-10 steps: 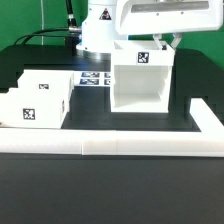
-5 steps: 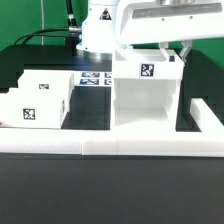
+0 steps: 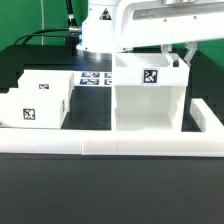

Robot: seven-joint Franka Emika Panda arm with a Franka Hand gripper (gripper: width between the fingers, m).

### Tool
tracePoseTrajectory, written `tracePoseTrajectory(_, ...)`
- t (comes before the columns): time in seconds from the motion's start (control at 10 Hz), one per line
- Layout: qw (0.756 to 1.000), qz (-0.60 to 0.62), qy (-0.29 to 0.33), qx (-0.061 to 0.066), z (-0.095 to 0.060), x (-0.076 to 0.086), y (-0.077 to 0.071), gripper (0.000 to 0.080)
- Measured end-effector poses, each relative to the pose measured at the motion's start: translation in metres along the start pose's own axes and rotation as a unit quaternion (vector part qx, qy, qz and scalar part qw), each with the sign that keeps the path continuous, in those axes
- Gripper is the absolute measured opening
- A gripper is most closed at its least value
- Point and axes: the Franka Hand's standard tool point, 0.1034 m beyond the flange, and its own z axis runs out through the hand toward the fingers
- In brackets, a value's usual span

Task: Assemble drawer

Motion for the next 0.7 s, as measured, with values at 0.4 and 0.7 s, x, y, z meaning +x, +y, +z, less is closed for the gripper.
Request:
tracePoseTrajectory(0.4, 0.993, 0.117, 0.008, 0.006, -0.001, 0.003, -0.004, 0.0041)
tracePoseTrajectory(0.7, 0.964, 0.264, 0.015, 0.006, 0.000, 0.011, -0.011, 0.0042)
